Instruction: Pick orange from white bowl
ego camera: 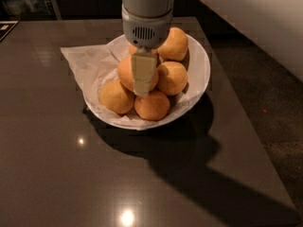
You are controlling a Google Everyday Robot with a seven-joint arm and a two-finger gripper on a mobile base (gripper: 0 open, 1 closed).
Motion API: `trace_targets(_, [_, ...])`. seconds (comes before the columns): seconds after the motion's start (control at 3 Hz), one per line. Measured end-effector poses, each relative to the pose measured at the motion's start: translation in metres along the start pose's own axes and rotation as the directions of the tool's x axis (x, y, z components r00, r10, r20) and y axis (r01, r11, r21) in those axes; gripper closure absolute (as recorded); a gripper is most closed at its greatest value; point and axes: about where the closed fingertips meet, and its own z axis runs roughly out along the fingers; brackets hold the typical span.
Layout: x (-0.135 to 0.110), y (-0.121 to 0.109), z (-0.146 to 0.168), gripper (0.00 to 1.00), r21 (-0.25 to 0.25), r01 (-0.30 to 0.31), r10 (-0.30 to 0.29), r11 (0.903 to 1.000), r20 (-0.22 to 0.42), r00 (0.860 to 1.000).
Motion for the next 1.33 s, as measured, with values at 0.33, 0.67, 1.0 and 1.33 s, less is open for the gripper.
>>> trace_targets(0.33, [-0.004, 0.002, 0.014, 0.26, -0.021, 0.009, -0.009, 0.9997, -0.017, 1.0])
trace_targets(0.67, [-0.006, 0.005, 0.03, 0.28, -0.078, 0.019, -0.02, 0.9968, -0.011, 1.0])
trace_targets(1.0, [-0.012, 0.002, 0.03, 0.46, -0.061, 0.019, -0.019, 0.998, 0.007, 1.0])
trace_targets(1.33, [-0.012, 0.002, 0.03, 0.69, -0.06, 0.019, -0.019, 0.998, 0.008, 1.0])
